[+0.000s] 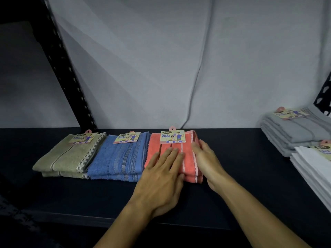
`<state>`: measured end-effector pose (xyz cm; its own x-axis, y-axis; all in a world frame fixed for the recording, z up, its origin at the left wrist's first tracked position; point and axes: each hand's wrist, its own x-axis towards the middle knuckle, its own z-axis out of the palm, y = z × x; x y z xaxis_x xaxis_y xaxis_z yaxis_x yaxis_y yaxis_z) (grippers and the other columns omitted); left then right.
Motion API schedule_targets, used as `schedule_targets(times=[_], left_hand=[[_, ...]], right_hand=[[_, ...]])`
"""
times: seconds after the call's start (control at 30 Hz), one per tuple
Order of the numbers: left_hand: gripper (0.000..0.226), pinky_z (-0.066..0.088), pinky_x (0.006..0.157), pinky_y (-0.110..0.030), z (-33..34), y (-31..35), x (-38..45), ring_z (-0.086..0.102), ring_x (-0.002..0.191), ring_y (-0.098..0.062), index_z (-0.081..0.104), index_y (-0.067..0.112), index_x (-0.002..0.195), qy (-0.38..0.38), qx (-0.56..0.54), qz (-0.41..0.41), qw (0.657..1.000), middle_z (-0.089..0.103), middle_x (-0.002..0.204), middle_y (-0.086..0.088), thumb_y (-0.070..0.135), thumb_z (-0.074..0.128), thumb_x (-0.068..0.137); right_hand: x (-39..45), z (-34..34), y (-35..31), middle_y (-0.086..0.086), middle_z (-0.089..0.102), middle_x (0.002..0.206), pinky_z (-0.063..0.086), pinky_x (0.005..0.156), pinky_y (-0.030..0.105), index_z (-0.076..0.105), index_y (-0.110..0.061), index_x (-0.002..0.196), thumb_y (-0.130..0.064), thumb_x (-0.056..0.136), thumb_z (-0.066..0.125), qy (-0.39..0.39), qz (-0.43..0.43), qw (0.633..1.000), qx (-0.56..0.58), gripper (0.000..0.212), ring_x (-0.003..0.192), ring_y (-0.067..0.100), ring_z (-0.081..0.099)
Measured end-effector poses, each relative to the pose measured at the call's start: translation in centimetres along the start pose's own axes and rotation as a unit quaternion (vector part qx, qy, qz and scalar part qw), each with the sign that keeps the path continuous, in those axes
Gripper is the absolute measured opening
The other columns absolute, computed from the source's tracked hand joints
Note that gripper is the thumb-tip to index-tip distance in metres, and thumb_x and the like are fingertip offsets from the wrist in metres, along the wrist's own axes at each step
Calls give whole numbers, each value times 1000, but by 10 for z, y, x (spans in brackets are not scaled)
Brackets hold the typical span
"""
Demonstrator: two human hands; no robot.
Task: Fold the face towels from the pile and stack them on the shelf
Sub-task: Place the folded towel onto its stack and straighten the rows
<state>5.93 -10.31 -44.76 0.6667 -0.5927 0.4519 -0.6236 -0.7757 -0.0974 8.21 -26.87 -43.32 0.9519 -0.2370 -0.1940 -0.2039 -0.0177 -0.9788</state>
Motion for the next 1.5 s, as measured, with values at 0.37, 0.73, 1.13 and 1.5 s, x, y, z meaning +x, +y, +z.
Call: schedule_targets(times=[0.37,0.73,1.13,1.5], left_hand=[[53,32,117,-42,-1,90,53,42,139,-22,49,5,141,73,-123,94,985,50,146,-10,25,50,92],[80,30,115,-37,20,253,108,46,136,-24,49,6,141,22,-137,268,953,52,144,-12,55,70,82],[70,20,120,-51,13,299,109,19,144,-50,11,-11,150,-29,57,298,952,20,152,-39,12,50,97],[66,21,118,-45,12,275,100,21,146,-45,14,-8,151,-43,4,309,950,24,153,-35,3,50,98]], right_hand=[[-84,-145,-15,-16,45,138,26,102,12,44,-28,141,-1,92,46,110,-193,931,-289,56,124,-5,35],[-152,-310,27,7,-31,152,-5,118,29,-28,-12,142,-4,78,53,67,-44,723,-686,104,145,18,-19],[-134,-337,64,25,56,131,48,91,48,52,5,133,3,22,88,166,-163,626,-744,117,115,38,60],[-147,-327,65,19,54,136,43,105,44,50,-2,136,6,31,81,163,-228,628,-726,110,121,36,57]])
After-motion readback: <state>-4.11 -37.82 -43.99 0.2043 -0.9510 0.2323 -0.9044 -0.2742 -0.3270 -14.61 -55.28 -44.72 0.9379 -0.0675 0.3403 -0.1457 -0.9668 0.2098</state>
